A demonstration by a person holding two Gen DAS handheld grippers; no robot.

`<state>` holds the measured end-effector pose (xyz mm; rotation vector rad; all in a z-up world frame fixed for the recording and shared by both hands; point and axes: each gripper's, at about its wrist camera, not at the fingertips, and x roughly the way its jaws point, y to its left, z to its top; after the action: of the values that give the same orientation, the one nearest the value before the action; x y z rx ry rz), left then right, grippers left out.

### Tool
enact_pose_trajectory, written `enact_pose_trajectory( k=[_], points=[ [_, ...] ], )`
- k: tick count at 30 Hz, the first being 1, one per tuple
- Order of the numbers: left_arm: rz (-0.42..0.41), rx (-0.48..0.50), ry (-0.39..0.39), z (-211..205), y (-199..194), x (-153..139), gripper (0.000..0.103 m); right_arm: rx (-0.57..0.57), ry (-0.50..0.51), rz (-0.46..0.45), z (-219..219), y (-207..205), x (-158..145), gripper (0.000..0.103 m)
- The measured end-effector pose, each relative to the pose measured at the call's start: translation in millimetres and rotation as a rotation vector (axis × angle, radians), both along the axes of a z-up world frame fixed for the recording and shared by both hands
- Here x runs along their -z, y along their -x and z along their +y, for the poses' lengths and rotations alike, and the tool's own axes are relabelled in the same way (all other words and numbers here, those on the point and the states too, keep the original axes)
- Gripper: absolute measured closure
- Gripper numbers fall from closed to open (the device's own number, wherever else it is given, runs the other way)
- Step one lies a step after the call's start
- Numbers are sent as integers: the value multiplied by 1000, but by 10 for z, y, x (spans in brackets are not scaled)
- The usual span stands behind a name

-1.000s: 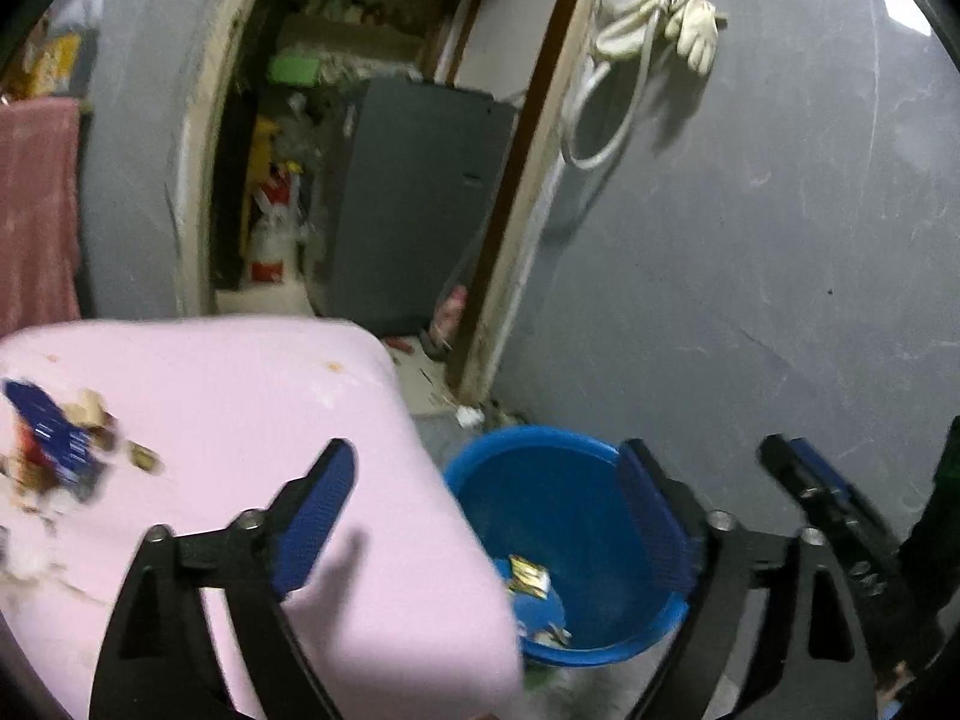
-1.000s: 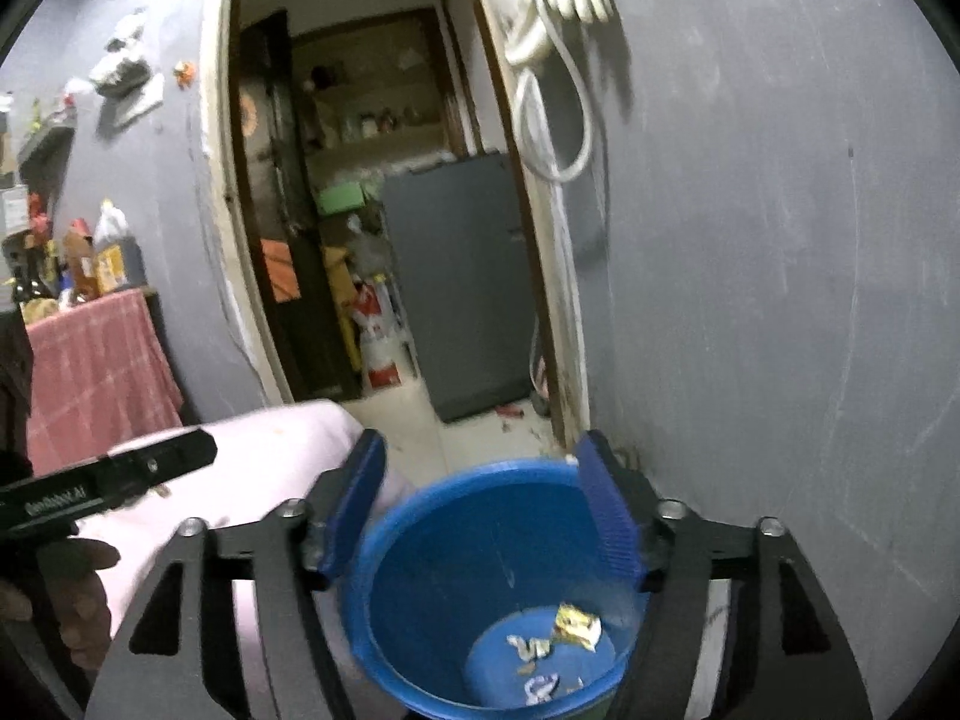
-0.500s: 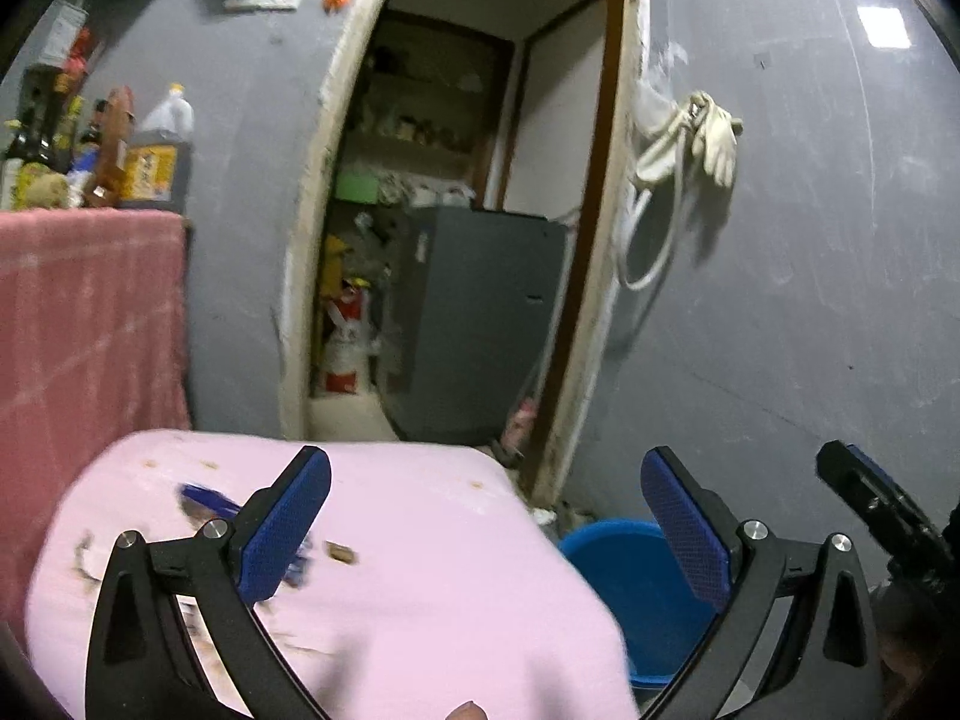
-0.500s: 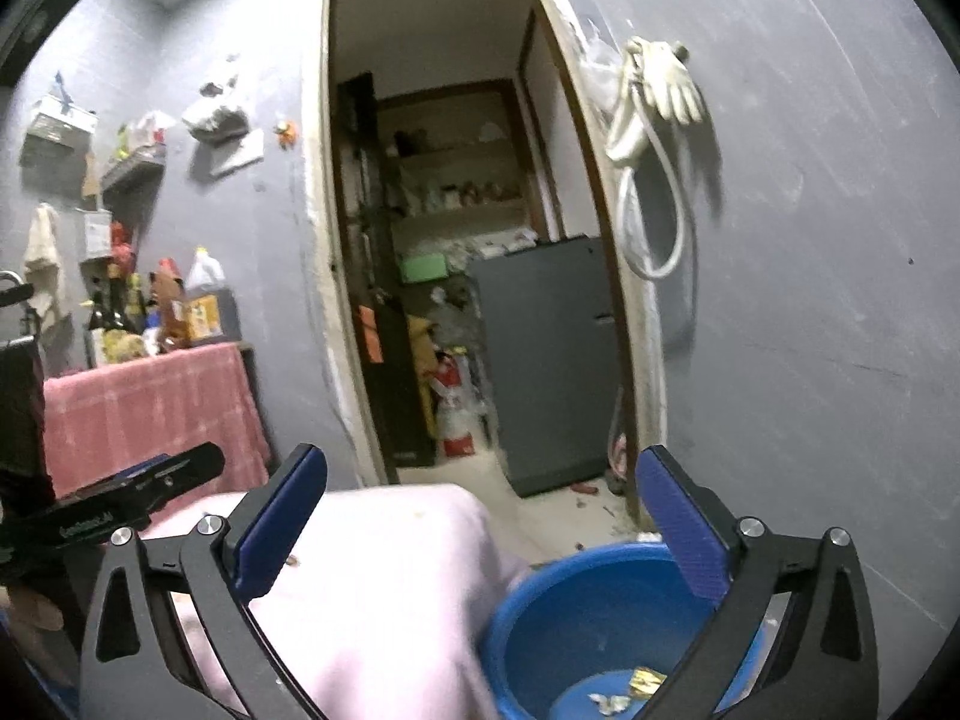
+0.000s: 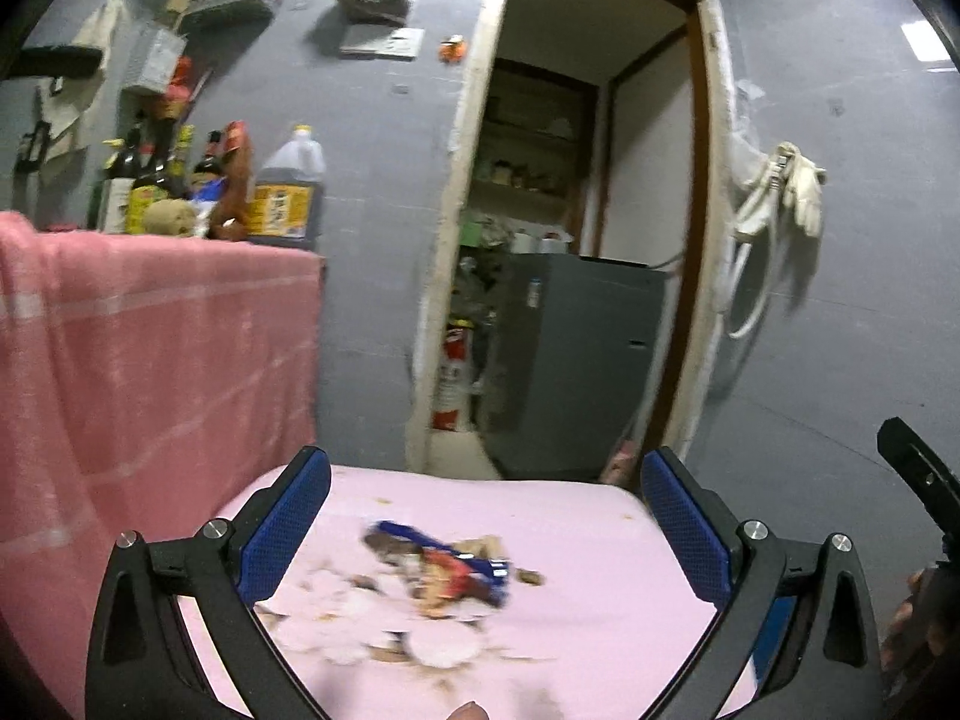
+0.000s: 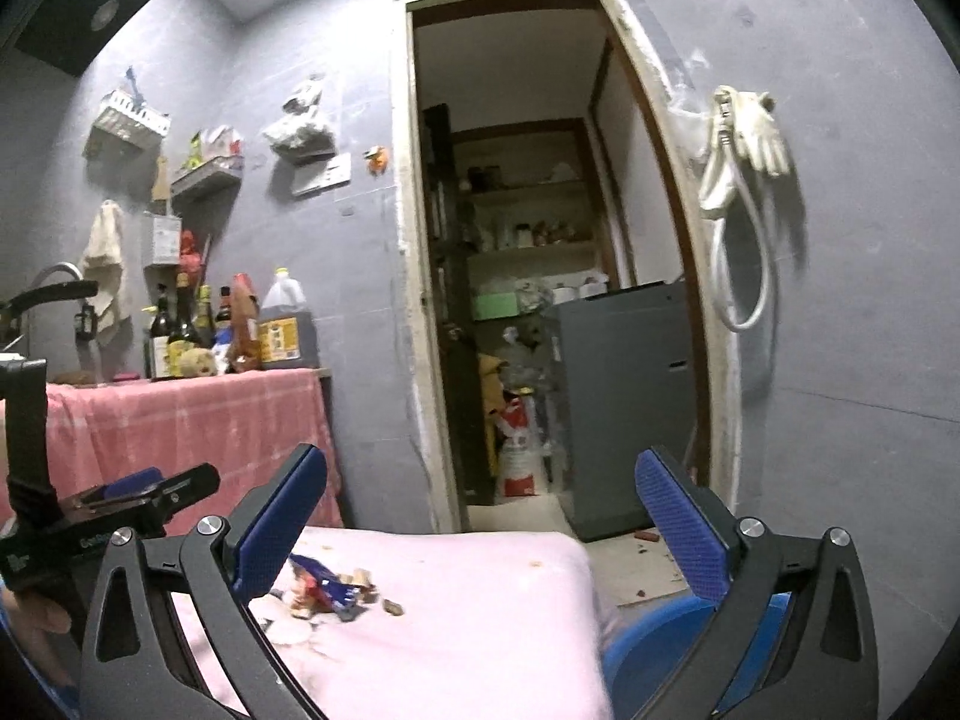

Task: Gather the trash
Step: 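Open both tools over the basin and swing back toward the table, then grasp the red-and-white wrapper with the left tool while the right tool grasps the tan crumb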

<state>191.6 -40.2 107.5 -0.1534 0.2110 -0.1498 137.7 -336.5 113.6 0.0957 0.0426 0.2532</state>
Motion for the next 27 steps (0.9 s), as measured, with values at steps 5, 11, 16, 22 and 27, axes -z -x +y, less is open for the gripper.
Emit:
enact_pose_trajectory(
  k=[5,11,16,22,27],
  points=[
    [22,-74,18,356,-102,70,2,-49,12,40,229,-219,81,0],
    [64,-132,17,616,-264,235,2,-79,69,124,483,-532,292,0],
    [112,-127,16,682,-395,450,2,-94,127,232,674,-812,532,0],
    [164,-86,-28,635,-527,692,2,-110,205,306,832,-994,758,0],
    [201,-15,-50,537,-604,809,2,-153,220,417,871,-1205,935,2]
  ],
)
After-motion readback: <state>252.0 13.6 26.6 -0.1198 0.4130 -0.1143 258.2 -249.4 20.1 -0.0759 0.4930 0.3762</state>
